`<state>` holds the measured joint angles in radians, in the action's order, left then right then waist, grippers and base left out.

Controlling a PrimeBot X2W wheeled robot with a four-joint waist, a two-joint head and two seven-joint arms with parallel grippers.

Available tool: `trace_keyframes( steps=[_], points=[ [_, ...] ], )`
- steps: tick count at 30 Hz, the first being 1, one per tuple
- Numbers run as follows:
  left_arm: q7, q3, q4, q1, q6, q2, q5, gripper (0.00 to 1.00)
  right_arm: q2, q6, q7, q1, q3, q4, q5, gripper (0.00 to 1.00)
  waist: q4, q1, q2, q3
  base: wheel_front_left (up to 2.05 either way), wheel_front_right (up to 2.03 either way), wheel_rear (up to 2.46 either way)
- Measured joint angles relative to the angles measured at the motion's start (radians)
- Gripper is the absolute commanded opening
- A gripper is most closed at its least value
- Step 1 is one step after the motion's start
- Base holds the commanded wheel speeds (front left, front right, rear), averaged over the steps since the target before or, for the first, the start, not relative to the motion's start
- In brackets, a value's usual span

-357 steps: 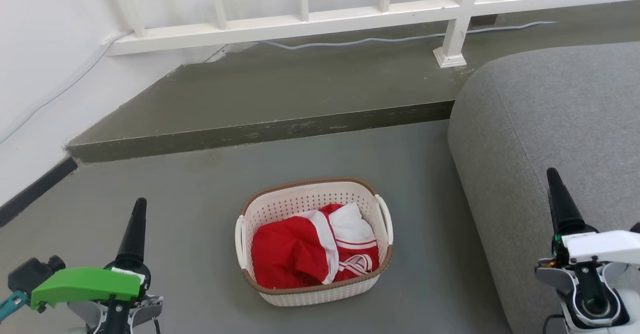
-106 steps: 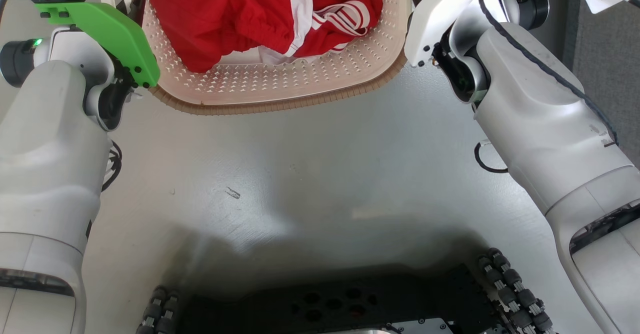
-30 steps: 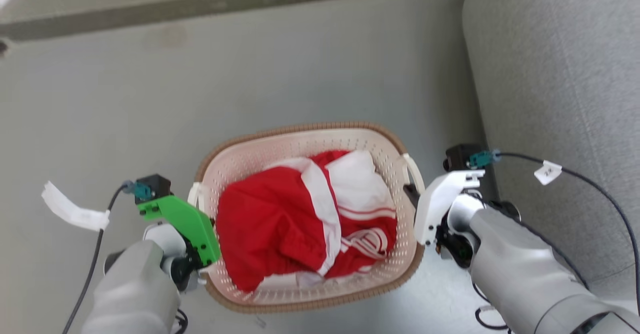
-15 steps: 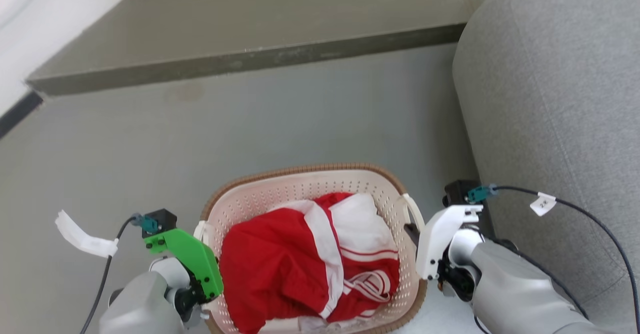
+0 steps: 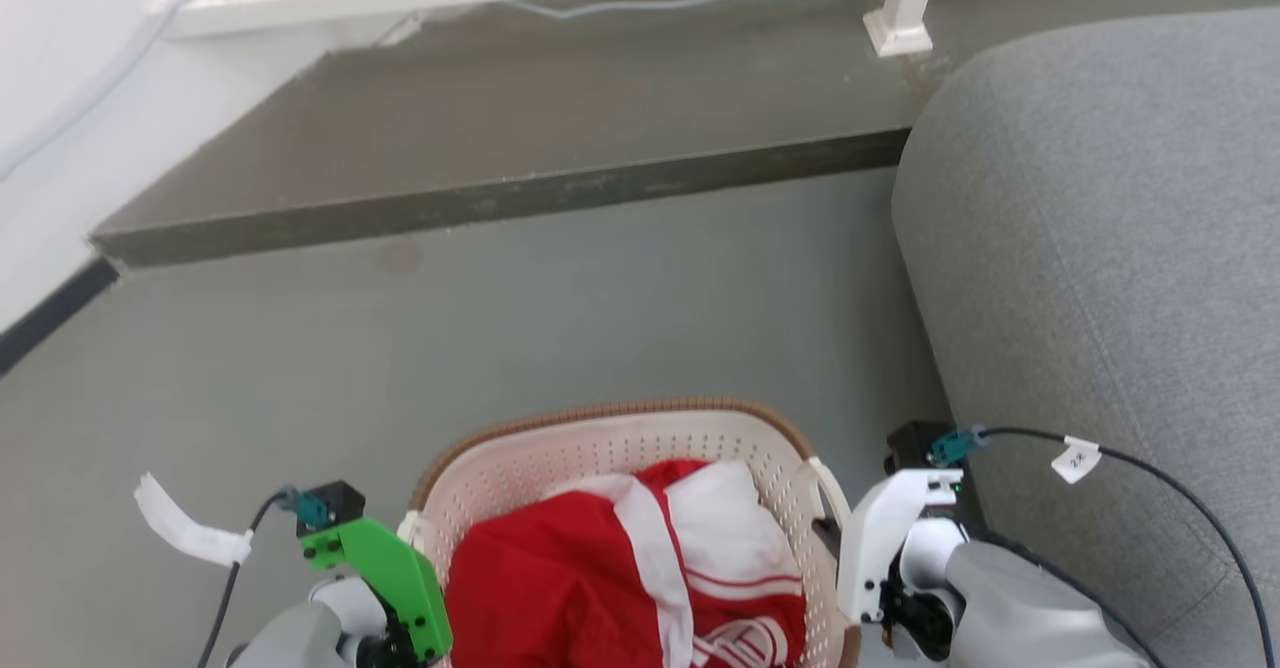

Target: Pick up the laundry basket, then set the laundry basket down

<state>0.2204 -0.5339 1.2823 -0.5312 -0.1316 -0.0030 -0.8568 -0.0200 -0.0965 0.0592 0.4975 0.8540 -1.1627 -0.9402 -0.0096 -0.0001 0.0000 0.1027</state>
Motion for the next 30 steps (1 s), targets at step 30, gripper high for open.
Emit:
trace_keyframes(
  steps=[30],
  points=[
    [0.018,-0.008,0.002,0.049,0.023,-0.005,-0.012,0.00,0.005,0.000,0.021,-0.041,0.025,-0.013,-0.035,0.00,0.001,0.0000,0.0000,-0.075,0.00,0.00,0.00]
  ],
)
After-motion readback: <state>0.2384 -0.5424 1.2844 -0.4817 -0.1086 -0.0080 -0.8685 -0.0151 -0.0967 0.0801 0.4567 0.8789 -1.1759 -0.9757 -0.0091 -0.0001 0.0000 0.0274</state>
